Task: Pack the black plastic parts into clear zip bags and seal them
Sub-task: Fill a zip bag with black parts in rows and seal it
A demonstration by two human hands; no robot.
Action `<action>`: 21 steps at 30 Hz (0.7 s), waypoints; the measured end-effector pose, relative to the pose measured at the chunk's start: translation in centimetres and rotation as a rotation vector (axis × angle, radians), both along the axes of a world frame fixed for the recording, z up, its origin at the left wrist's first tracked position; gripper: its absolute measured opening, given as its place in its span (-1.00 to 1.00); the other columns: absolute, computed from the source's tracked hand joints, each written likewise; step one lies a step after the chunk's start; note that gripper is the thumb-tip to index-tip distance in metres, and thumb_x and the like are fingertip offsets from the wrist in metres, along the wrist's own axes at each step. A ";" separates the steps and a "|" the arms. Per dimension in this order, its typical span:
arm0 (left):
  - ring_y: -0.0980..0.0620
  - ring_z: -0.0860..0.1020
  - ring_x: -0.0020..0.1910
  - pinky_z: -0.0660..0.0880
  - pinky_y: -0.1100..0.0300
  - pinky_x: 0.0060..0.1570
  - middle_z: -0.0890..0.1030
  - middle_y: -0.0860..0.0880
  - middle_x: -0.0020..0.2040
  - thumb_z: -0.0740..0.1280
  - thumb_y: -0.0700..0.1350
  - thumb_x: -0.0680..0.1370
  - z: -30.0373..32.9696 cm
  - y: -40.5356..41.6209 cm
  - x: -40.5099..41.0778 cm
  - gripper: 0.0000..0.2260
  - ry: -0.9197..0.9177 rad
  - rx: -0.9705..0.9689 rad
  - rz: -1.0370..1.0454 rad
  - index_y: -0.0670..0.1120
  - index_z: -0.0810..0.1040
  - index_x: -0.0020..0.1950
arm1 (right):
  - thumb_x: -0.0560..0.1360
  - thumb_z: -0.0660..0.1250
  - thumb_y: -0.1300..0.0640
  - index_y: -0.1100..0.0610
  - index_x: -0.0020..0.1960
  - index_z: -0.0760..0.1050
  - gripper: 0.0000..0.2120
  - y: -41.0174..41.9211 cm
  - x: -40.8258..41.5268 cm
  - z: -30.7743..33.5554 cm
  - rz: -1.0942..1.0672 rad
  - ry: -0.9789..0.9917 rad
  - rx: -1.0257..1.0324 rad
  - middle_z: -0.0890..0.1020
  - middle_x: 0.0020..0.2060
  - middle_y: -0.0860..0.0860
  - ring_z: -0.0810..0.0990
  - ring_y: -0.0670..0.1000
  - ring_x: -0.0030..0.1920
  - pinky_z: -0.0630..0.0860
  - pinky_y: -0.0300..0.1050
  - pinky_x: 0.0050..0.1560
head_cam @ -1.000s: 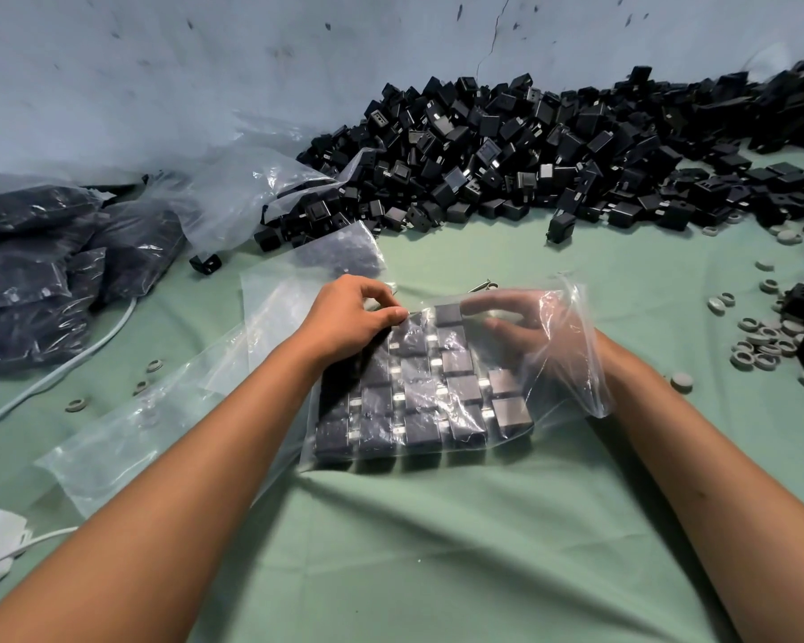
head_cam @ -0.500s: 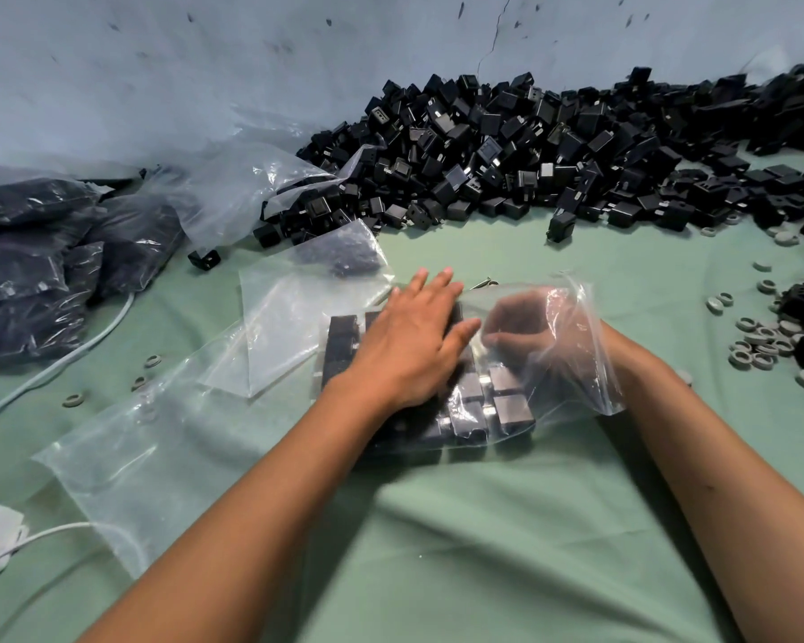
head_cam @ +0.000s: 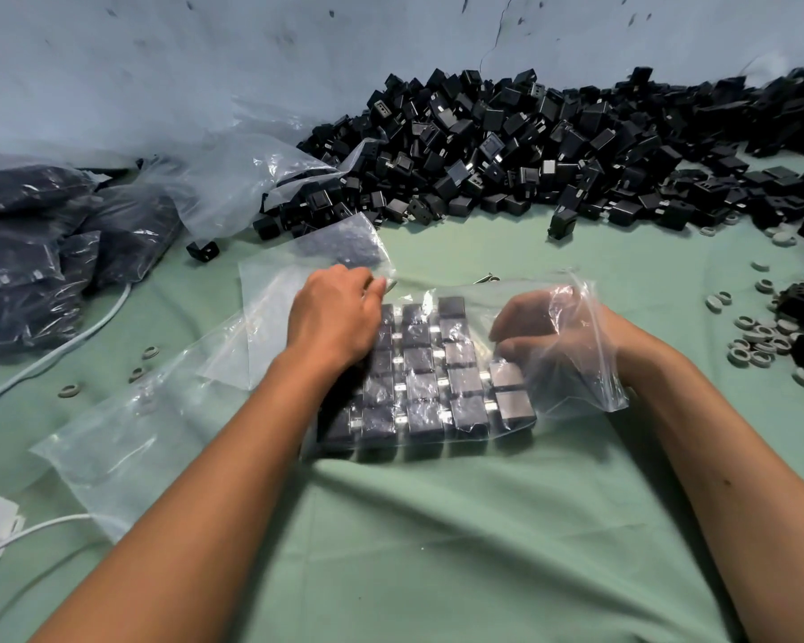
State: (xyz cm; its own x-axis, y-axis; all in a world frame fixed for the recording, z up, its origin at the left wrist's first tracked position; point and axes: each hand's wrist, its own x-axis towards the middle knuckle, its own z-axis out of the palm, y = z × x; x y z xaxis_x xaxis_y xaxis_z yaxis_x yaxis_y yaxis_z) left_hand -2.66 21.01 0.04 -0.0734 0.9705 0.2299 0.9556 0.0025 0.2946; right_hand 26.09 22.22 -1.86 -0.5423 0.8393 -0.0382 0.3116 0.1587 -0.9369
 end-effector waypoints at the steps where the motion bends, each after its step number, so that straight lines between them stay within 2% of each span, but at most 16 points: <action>1: -0.08 0.54 -0.07 0.40 0.05 -0.11 0.59 -0.01 -0.14 0.14 0.06 0.72 -0.1 0.3 -0.8 -0.65 -0.006 0.008 0.027 -0.07 0.57 -0.12 | 0.48 0.55 0.12 0.05 -0.04 0.69 -0.91 0.1 0.1 -0.1 -0.013 -0.009 -0.003 0.75 -0.09 0.06 0.75 0.06 -0.07 0.65 -0.17 -0.11; 3: -0.06 0.54 -0.10 0.37 0.10 -0.12 0.61 0.02 -0.14 0.20 -0.02 0.70 -0.2 0.7 -2.4 -0.72 -0.037 0.008 0.095 -0.06 0.64 -0.07 | 0.52 0.51 0.16 0.11 -0.02 0.68 -0.94 0.2 0.1 -0.2 -0.041 -0.002 0.004 0.74 -0.10 0.10 0.75 0.12 -0.07 0.66 -0.09 -0.09; 5: -0.08 0.55 -0.05 0.44 0.07 -0.07 0.65 -0.03 -0.07 0.22 -0.07 0.68 -0.1 1.4 -4.4 -0.76 -0.061 -0.037 0.157 -0.08 0.67 0.01 | 0.57 0.45 0.20 0.21 0.00 0.64 -0.94 0.3 0.2 -0.2 -0.057 0.012 0.015 0.74 -0.12 0.17 0.74 0.19 -0.09 0.67 0.00 -0.10; 7: -0.13 0.59 -0.05 0.54 0.05 0.00 0.68 -0.12 -0.05 0.25 -0.12 0.67 0.0 1.9 -6.2 -0.78 -0.202 -0.122 0.204 -0.13 0.69 0.04 | 0.58 0.43 0.22 0.21 -0.04 0.63 -0.95 0.6 0.3 -0.2 -0.093 -0.013 0.011 0.75 -0.18 0.12 0.75 0.12 -0.15 0.65 -0.07 -0.18; 8: -0.14 0.60 -0.12 0.58 0.04 -0.04 0.68 -0.17 -0.07 0.26 -0.15 0.67 -0.1 2.0 -6.9 -0.79 -0.350 -0.164 0.211 -0.19 0.68 0.04 | 0.58 0.42 0.27 0.17 -0.07 0.64 -0.93 0.7 0.3 -0.2 -0.128 -0.031 -0.001 0.75 -0.22 0.03 0.75 0.00 -0.20 0.63 -0.14 -0.22; 10: -0.08 0.57 -0.34 0.59 0.12 -0.29 0.66 -0.23 -0.17 0.27 -0.20 0.68 0.0 1.7 -7.4 -0.79 -0.630 -0.226 0.221 -0.26 0.65 -0.02 | 0.58 0.36 0.38 0.11 -0.11 0.63 -0.79 1.0 0.4 -0.1 -0.211 -0.043 -0.017 0.71 -0.31 -0.09 0.69 -0.16 -0.29 0.61 -0.27 -0.27; 12: 0.00 0.55 -0.46 0.55 0.21 -0.44 0.64 -0.21 -0.24 0.30 -0.20 0.68 0.2 1.6 -7.4 -0.81 -0.750 -0.281 0.214 -0.27 0.63 -0.03 | 0.59 0.32 0.39 0.20 -0.10 0.62 -0.82 1.1 0.9 -0.1 -0.241 0.003 -0.056 0.67 -0.28 -0.02 0.66 -0.04 -0.26 0.62 -0.28 -0.28; 14: 0.06 0.56 -0.51 0.55 0.24 -0.47 0.63 -0.18 -0.23 0.36 -0.21 0.65 0.4 1.7 -7.2 -0.87 -0.792 -0.322 0.217 -0.26 0.64 0.01 | 0.60 0.33 0.39 0.37 -0.04 0.59 -0.92 0.9 1.4 0.1 -0.262 0.116 -0.148 0.65 -0.25 0.16 0.65 0.10 -0.28 0.64 -0.15 -0.32; 16: 0.11 0.55 -0.54 0.53 0.27 -0.50 0.62 -0.18 -0.20 0.40 -0.24 0.61 0.5 2.0 -7.2 -0.93 -0.830 -0.348 0.236 -0.25 0.64 0.02 | 0.61 0.30 0.39 0.42 0.06 0.59 -0.88 0.9 1.8 0.4 -0.396 0.219 -0.251 0.67 -0.27 0.23 0.68 0.11 -0.35 0.64 -0.09 -0.38; 18: 0.13 0.54 -0.56 0.49 0.30 -0.54 0.62 -0.17 -0.24 0.42 -0.30 0.58 0.3 2.1 -7.2 -0.98 -0.888 -0.363 0.251 -0.25 0.63 -0.01 | 0.66 0.20 0.30 0.40 0.07 0.60 -0.77 1.1 2.0 0.7 -0.572 0.364 -0.354 0.68 -0.29 0.20 0.69 0.08 -0.38 0.64 -0.09 -0.39; 19: 0.13 0.54 -0.56 0.48 0.30 -0.55 0.62 -0.16 -0.29 0.43 -0.32 0.57 0.1 2.0 -7.3 -0.99 -0.914 -0.362 0.257 -0.25 0.63 -0.04 | 0.68 0.16 0.19 0.38 0.06 0.59 -0.69 1.2 2.1 0.9 -0.609 0.459 -0.417 0.68 -0.27 0.19 0.69 0.09 -0.35 0.65 -0.06 -0.33; 21: 0.12 0.53 -0.57 0.46 0.31 -0.57 0.61 -0.12 -0.42 0.44 -0.35 0.55 -0.3 2.0 -7.4 -0.96 -0.939 -0.350 0.273 -0.26 0.63 -0.09 | 0.66 0.16 -0.10 0.34 0.11 0.56 -0.52 1.4 2.3 1.0 -0.547 0.504 -0.477 0.70 -0.22 0.19 0.70 0.13 -0.24 0.65 0.00 -0.16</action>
State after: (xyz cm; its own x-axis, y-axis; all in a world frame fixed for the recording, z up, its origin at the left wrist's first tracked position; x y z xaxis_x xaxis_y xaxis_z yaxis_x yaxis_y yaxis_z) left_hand -10.03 23.05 -0.22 -0.3046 0.8953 -0.3250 0.2954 0.4132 0.8614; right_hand 28.39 23.60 -0.87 -0.1161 0.9419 -0.3153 -0.2386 -0.3346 -0.9117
